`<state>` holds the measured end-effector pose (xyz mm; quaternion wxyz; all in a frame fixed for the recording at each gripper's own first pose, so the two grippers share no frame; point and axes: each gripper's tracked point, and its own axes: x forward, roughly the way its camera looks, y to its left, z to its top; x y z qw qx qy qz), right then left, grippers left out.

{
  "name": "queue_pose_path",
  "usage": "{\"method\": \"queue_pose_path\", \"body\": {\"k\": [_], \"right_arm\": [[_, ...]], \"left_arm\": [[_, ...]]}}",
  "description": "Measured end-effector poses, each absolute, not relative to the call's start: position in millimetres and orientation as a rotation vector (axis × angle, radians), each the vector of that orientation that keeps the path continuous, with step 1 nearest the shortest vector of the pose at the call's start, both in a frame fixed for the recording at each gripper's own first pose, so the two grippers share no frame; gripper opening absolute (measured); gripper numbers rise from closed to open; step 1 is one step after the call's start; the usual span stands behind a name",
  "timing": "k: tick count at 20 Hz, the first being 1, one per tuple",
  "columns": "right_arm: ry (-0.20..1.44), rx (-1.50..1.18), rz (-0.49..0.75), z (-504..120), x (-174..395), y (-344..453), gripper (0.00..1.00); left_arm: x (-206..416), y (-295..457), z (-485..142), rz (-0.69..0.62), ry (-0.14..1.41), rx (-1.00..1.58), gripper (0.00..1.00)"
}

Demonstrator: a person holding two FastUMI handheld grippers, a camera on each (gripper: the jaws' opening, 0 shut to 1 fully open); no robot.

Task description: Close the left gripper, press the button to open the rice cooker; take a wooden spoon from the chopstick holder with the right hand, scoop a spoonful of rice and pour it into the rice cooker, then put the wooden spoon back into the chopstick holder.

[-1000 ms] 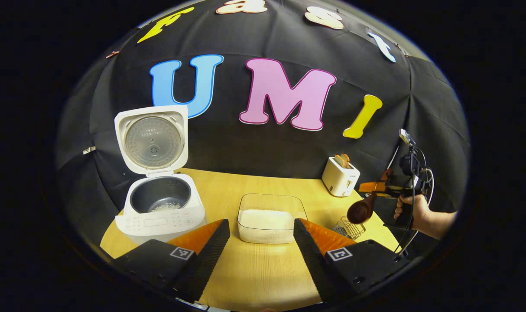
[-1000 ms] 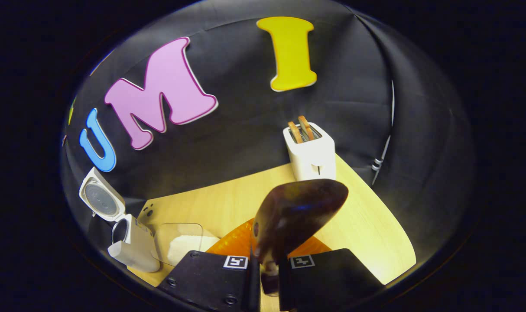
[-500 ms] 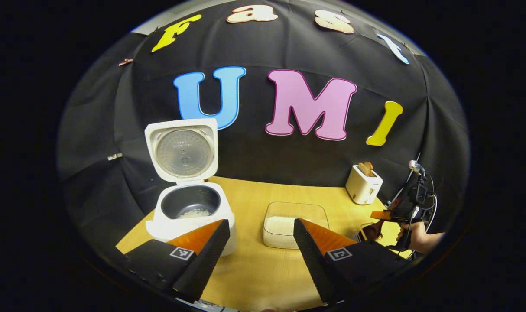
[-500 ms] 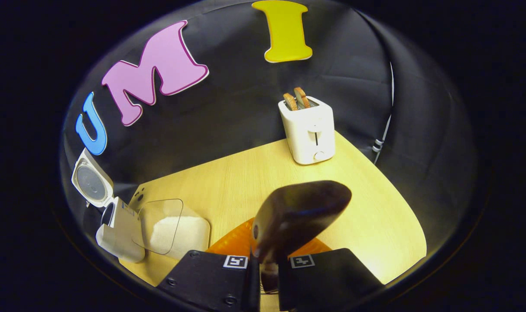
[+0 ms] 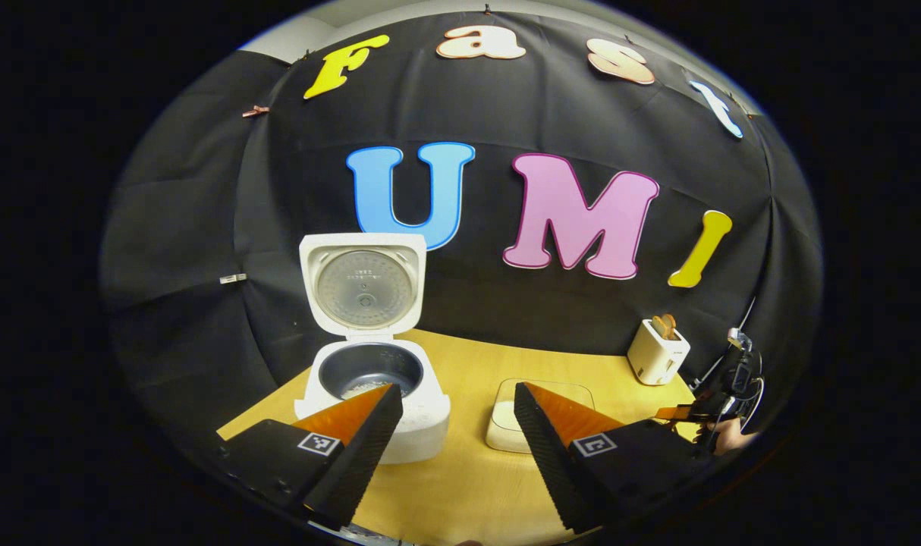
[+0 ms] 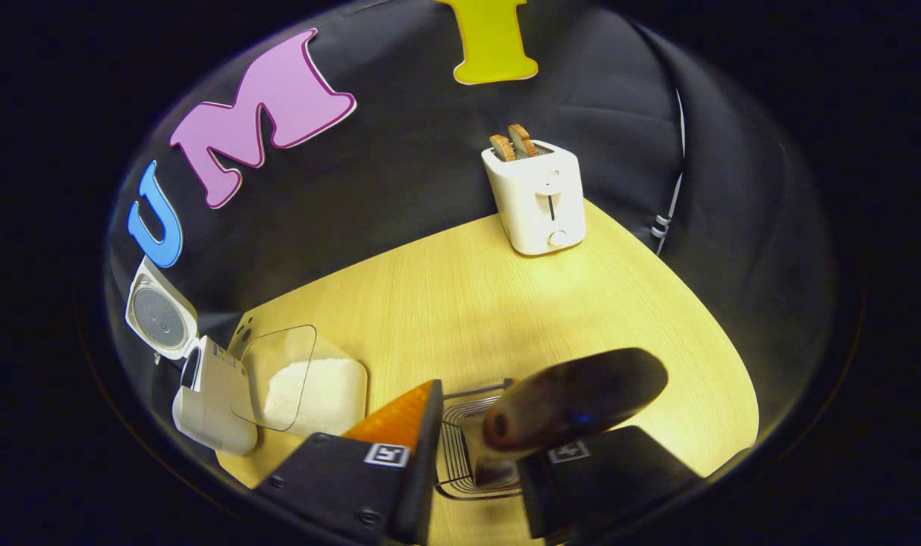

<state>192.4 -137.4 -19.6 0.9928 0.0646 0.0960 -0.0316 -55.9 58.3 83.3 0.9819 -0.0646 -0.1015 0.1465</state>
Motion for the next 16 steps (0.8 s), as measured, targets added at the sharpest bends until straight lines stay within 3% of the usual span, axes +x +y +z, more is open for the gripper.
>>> {"method": "queue_pose_path", "body": {"k": [2,4,7,16], "right_arm": [[0.192,0.13,-0.067,-18,183,-135,0.52],[0.185,0.13,-0.1,-15,171,-141,0.92],[0.16,0.167,-0.153,-5,146,-148,0.99],[0.004,0.221,-0.305,30,53,-146,0.98]], "left_arm": [[-57,76,89,0.302,-0.22,-0.141,0.95],[-56,98,97,0.307,-0.234,-0.153,0.95],[-44,140,112,0.32,-0.247,-0.172,0.95],[10,258,209,0.332,-0.308,-0.139,0.95]]}}
